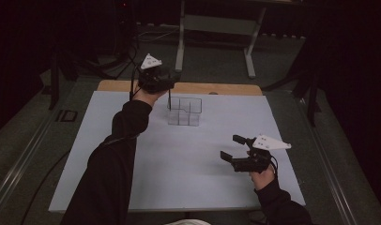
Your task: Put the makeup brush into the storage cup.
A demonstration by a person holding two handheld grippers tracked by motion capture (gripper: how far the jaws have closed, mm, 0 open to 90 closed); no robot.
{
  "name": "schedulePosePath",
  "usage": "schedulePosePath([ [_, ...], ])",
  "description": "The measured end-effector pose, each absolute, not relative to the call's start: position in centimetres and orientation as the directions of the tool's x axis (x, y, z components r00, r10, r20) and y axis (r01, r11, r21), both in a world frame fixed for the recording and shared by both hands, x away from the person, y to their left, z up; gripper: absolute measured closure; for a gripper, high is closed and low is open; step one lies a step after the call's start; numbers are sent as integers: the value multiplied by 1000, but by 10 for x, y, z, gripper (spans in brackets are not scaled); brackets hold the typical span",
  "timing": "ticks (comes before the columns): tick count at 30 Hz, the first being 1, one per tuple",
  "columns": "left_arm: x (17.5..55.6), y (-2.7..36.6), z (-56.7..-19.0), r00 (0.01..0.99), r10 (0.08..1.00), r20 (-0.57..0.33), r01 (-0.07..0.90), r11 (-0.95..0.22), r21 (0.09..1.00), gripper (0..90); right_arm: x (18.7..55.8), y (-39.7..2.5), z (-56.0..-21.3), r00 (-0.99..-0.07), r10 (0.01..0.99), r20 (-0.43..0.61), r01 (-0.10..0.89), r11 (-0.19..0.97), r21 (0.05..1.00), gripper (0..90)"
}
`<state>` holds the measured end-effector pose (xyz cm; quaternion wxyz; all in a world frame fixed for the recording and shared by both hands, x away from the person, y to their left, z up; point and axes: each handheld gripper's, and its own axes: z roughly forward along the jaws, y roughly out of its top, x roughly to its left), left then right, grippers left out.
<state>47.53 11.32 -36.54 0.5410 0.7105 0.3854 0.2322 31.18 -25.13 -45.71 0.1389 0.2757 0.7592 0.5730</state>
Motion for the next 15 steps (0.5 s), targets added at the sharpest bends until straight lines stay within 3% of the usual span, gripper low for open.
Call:
schedulePosePath([
  [1, 476, 112, -364, 582, 807, -101, 328, -119, 937, 205, 312, -251, -457, -809, 578, 106, 260, 190, 947, 134],
  [6, 475, 115, -361, 560, 817, -136, 357, -90, 930, 23, 312, -251, -456, -808, 580, 105, 258, 189, 947, 134],
  [15, 463, 117, -362, 627, 770, -119, 332, -126, 935, 1, 312, -252, -456, -803, 588, 100, 254, 185, 949, 135],
])
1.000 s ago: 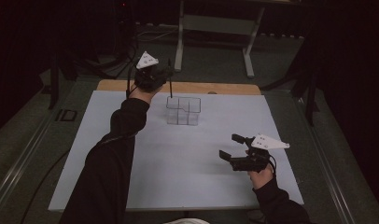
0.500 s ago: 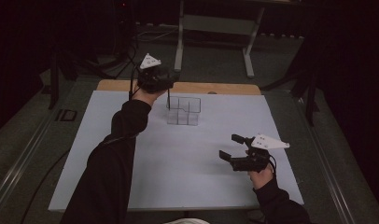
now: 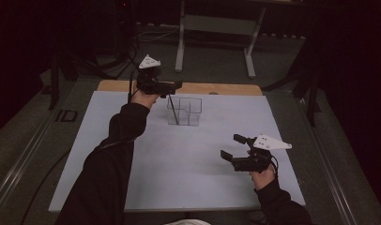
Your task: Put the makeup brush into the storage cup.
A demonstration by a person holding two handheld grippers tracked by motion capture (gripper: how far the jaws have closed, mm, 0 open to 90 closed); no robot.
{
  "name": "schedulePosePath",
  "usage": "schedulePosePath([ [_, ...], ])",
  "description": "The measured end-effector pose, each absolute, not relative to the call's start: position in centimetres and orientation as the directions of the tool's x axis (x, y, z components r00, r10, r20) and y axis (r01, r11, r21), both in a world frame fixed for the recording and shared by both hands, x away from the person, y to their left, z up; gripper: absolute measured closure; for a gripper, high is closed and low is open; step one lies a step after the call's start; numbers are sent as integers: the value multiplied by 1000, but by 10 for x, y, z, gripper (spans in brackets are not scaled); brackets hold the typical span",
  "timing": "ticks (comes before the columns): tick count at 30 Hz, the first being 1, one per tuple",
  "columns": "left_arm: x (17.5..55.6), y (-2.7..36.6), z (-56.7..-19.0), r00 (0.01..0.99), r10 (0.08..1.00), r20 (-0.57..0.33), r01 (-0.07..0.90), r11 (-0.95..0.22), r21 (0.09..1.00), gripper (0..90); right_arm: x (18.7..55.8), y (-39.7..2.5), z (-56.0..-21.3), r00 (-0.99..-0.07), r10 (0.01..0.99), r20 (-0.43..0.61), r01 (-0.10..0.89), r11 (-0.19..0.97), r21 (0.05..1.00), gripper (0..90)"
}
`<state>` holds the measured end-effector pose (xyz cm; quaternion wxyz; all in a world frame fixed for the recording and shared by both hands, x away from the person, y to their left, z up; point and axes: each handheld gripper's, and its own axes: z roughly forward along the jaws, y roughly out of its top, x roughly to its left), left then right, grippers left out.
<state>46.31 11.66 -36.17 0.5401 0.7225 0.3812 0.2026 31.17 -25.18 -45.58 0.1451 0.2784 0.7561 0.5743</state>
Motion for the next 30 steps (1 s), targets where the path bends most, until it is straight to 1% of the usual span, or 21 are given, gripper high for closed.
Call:
schedulePosePath([
  [2, 457, 116, -363, 632, 771, -80, 295, -144, 945, 1, 312, -252, -456, -801, 590, 103, 255, 181, 950, 134],
  [6, 448, 119, -365, 687, 721, -94, 280, -143, 949, 1, 312, -253, -456, -798, 593, 106, 256, 176, 950, 134],
  [9, 438, 123, -365, 698, 713, -67, 260, -166, 951, 1, 312, -253, -455, -797, 595, 103, 254, 175, 951, 134],
  [13, 427, 129, -366, 714, 697, -61, 245, -168, 955, 1, 312, -253, -455, -795, 597, 104, 254, 172, 952, 134],
  [15, 421, 132, -367, 722, 688, -76, 252, -159, 955, 2, 312, -253, -455, -793, 601, 102, 254, 174, 951, 134],
  [19, 410, 135, -369, 736, 675, -62, 237, -171, 956, 2, 313, -254, -454, -791, 604, 101, 253, 171, 952, 134],
  [30, 381, 141, -372, 768, 634, -92, 239, -150, 959, 2, 314, -254, -455, -791, 602, 110, 261, 169, 950, 134],
])
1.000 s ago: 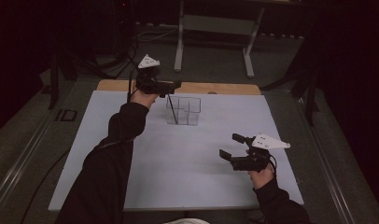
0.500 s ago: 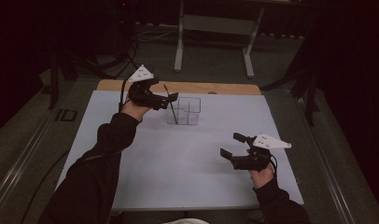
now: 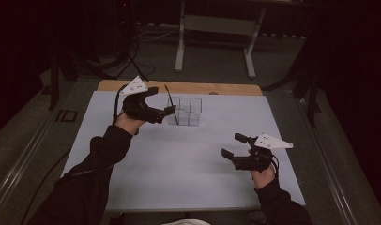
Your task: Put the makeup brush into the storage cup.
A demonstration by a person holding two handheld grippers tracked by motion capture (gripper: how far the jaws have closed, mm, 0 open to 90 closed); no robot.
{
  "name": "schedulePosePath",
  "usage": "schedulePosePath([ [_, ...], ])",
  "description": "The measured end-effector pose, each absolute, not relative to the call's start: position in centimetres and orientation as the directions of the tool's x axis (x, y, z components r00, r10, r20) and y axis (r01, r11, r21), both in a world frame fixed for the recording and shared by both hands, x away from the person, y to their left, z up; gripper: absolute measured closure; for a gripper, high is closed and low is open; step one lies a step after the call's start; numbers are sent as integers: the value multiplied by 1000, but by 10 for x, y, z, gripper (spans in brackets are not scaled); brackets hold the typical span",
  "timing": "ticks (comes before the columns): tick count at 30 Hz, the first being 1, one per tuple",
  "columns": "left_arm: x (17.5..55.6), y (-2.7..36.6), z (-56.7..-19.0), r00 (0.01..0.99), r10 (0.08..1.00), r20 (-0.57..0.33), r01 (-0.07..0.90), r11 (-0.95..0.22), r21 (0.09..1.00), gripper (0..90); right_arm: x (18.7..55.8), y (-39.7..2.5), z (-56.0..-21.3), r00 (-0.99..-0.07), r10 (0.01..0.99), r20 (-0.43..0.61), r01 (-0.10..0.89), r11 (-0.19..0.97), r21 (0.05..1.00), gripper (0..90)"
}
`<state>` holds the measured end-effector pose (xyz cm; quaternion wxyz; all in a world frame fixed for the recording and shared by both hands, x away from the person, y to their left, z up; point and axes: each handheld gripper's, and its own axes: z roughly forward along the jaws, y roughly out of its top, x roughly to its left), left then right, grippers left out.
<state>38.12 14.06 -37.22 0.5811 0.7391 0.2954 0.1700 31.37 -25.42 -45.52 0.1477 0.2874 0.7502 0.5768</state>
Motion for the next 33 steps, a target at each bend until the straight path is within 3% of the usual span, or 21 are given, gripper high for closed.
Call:
schedulePosePath([
  [19, 336, 152, -398, 784, 616, -79, 242, -186, 952, 2, 314, -253, -455, -791, 602, 110, 262, 170, 950, 135],
  [33, 313, 162, -425, 783, 610, -120, 283, -178, 942, 2, 315, -253, -456, -791, 602, 114, 269, 173, 948, 135],
])
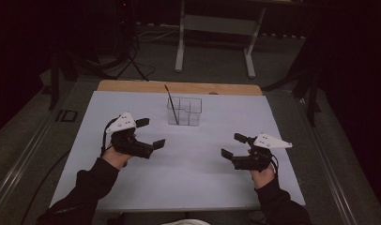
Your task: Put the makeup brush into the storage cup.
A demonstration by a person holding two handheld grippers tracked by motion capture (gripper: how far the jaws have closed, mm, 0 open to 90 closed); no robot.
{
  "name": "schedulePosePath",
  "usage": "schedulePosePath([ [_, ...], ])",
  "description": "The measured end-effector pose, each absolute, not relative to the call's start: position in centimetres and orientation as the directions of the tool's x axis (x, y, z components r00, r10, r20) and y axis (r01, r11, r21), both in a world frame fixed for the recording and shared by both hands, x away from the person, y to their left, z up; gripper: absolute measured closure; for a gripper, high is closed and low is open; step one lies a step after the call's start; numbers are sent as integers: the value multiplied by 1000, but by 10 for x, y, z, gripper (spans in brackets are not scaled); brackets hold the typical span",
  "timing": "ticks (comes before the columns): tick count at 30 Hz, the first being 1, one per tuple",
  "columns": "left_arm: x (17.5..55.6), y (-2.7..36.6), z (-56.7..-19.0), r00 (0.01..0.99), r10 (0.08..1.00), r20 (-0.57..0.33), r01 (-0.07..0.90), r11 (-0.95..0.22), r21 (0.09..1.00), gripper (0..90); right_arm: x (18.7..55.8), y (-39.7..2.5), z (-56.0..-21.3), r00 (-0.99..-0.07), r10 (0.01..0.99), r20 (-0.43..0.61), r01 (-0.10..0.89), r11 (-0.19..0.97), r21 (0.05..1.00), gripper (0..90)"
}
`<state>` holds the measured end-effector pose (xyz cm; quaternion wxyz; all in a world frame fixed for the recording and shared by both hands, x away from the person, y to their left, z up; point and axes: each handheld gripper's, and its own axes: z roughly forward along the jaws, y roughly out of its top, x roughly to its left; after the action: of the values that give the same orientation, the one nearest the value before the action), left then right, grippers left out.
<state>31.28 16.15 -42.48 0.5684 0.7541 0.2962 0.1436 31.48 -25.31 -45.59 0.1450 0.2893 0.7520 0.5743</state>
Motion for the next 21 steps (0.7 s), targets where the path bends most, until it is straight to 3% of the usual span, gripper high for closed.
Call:
schedulePosePath([
  [21, 281, 171, -460, 772, 627, -104, 289, -200, 936, 2, 315, -252, -456, -794, 597, 114, 271, 178, 946, 135],
])
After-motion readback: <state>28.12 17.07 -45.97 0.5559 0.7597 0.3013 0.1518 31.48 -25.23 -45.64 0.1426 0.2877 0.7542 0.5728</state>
